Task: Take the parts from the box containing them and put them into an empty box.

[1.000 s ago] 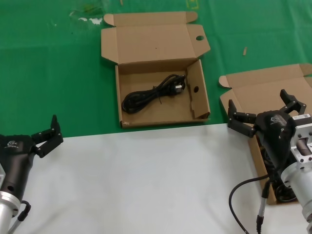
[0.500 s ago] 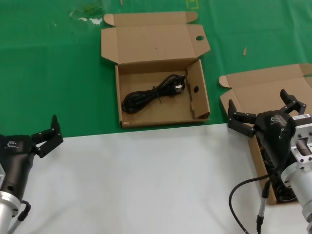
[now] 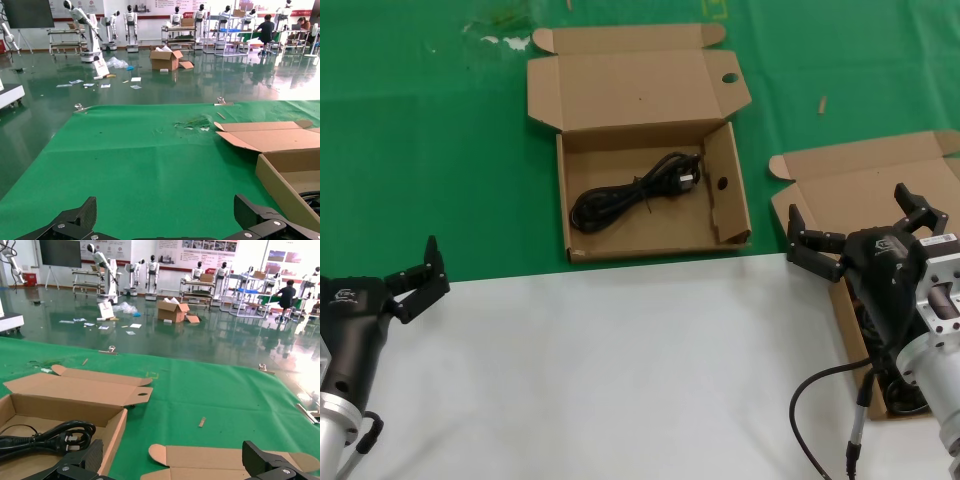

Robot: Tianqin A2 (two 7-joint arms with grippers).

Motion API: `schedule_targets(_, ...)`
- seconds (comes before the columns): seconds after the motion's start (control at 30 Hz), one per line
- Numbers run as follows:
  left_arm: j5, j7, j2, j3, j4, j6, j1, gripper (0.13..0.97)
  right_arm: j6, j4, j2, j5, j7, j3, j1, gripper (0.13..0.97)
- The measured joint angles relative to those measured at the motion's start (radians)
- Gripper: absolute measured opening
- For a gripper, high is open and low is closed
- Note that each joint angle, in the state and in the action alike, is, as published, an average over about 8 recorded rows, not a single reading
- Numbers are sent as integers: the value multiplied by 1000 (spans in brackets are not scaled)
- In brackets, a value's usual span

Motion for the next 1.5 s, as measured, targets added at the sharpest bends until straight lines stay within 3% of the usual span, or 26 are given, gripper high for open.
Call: schedule_targets(1.5,0,0,0,0,0,0,0,966,0,0,0,0,0,0,0,966)
